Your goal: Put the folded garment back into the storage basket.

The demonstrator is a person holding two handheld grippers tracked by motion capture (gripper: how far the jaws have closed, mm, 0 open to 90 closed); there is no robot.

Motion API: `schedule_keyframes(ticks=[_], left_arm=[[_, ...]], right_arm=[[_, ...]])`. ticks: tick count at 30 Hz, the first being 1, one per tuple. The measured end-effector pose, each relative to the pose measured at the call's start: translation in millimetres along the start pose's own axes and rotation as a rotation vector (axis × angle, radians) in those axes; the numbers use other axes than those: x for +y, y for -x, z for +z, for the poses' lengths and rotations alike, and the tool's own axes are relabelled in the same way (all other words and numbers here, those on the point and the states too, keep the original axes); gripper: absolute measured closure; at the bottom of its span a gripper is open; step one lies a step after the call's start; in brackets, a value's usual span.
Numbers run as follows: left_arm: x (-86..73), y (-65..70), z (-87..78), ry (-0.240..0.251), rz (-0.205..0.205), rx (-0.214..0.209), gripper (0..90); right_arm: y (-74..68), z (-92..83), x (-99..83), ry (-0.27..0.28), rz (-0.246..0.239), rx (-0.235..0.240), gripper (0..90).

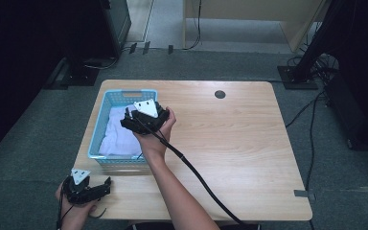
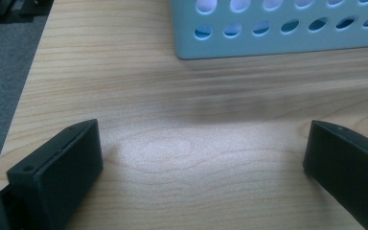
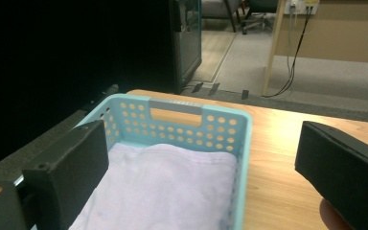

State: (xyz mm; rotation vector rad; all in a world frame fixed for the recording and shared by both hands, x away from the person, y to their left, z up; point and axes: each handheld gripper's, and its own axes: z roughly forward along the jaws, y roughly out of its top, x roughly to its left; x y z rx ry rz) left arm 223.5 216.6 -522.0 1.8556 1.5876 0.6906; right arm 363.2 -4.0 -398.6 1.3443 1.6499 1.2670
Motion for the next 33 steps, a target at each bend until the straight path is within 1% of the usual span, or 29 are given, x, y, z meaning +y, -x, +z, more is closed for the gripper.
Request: schedule_keyframes(ticks=[8, 17, 33], left_arm=[[0.0, 0.0, 0.0, -0.001, 0.0, 0.0, 0.0], [0.0, 0.0, 0.0, -0.001, 0.0, 0.0, 0.0], [0.0, 0.0, 0.0, -0.001, 0.0, 0.0, 0.0]], right_arm=[[15.2, -3.5, 0.3, 0.007, 0.001, -0.023, 4.4], [29.0, -6.3, -1.2, 0.009, -0.004, -0.045, 4.4], [47.9, -10.5, -3.7, 0.015, -0.005, -0.068, 4.4]])
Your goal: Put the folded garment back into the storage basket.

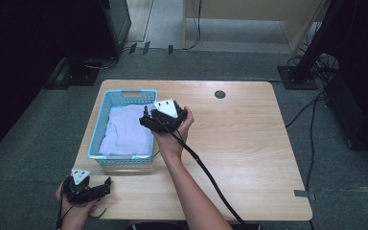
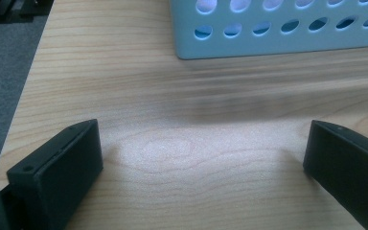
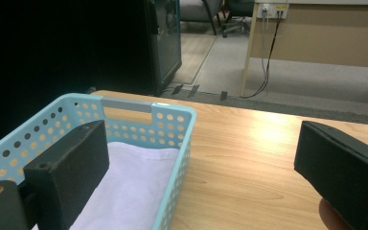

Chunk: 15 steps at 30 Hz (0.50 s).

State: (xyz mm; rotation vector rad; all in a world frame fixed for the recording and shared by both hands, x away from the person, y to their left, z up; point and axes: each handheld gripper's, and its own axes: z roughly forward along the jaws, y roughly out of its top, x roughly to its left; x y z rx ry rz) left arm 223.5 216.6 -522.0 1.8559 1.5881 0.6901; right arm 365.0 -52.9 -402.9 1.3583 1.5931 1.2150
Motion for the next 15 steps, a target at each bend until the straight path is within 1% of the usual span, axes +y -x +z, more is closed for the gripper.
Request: schedule_keyframes(ticks=[10, 15], left_arm=[[0.0, -0.1, -0.1, -0.002, 0.002, 0.0, 0.0], [0.0, -0.1, 0.0, 0.001, 0.002, 0.0, 0.0]], right_arm=[[12.4, -4.2, 0.3, 0.009, 0.006, -0.01, 4.4], [21.5, -6.3, -1.3, 0.011, -0.002, -0.024, 4.4]])
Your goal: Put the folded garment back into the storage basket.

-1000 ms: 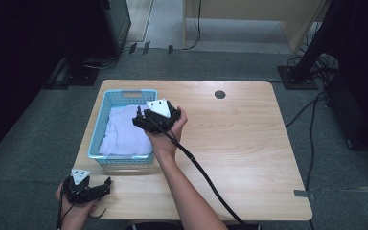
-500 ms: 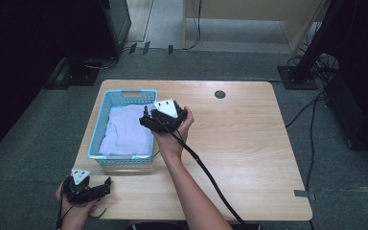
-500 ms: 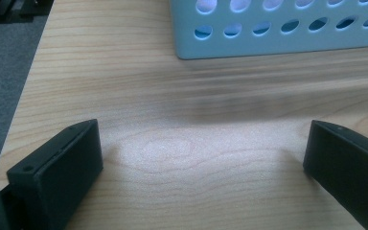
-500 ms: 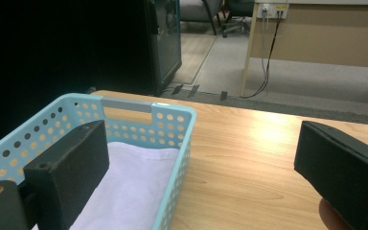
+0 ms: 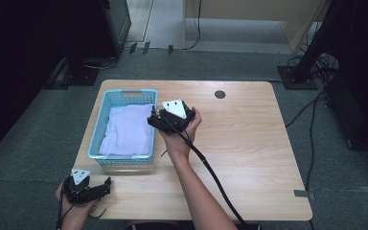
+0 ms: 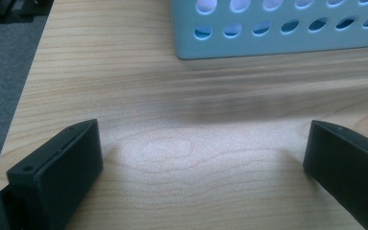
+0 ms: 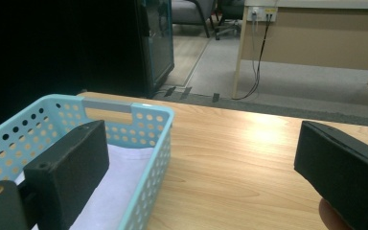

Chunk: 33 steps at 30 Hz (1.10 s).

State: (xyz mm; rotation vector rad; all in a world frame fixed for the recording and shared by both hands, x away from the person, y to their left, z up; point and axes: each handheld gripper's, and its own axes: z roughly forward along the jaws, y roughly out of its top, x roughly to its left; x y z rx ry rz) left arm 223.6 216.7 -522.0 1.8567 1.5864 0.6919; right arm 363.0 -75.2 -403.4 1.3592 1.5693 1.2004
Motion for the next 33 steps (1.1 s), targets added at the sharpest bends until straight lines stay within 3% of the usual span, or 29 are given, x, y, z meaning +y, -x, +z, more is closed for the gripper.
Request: schedule_keyframes(ticks=[33], left_arm=[[0.0, 0.3, 0.0, 0.0, -0.004, 0.001, 0.0]], right_arm=[[76.0, -20.2, -16.2, -0.002, 0.013, -0.088, 3.1]])
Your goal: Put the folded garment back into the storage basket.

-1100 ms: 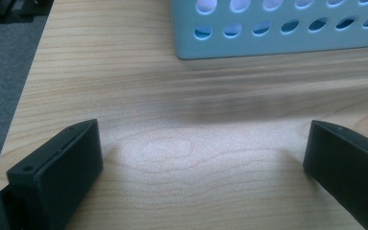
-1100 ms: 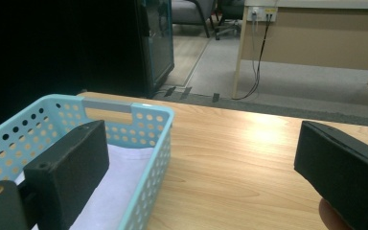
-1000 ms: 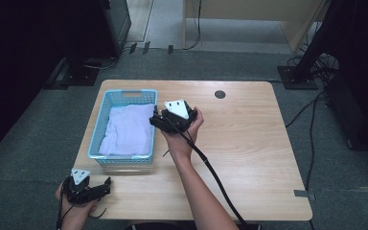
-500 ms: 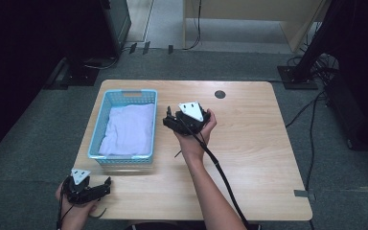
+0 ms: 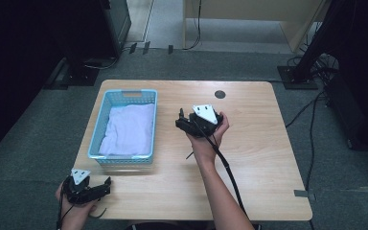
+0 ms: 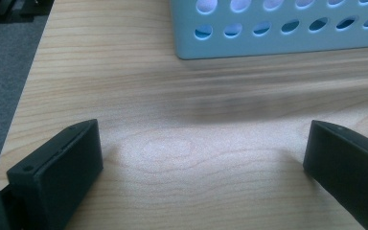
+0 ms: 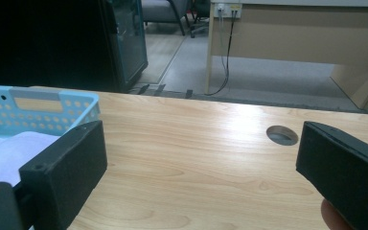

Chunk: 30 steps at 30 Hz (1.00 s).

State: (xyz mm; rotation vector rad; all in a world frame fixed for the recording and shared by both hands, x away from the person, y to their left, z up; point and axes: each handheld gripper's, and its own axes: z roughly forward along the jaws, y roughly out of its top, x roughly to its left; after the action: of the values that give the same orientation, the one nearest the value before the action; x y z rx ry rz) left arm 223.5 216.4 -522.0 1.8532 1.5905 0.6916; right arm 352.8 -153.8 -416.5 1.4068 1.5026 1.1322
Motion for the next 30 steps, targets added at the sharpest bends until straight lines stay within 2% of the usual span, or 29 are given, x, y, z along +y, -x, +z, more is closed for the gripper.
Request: schedule_keyframes(ticks=[13, 22, 30], left_arm=[[0.0, 0.0, 0.0, 0.0, 0.0, 0.0, 0.0], [0.0, 0.0, 0.0, 0.0, 0.0, 0.0, 0.0], [-0.1, 0.0, 0.1, 0.001, 0.0, 0.0, 0.0]], right_arm=[[21.1, -7.9, -7.0, 0.007, 0.006, -0.021, 3.0], [42.0, -13.1, -16.1, 0.007, 0.026, -0.05, 2.9], [61.5, -21.5, -23.6, 0.017, 0.016, -0.073, 2.9]])
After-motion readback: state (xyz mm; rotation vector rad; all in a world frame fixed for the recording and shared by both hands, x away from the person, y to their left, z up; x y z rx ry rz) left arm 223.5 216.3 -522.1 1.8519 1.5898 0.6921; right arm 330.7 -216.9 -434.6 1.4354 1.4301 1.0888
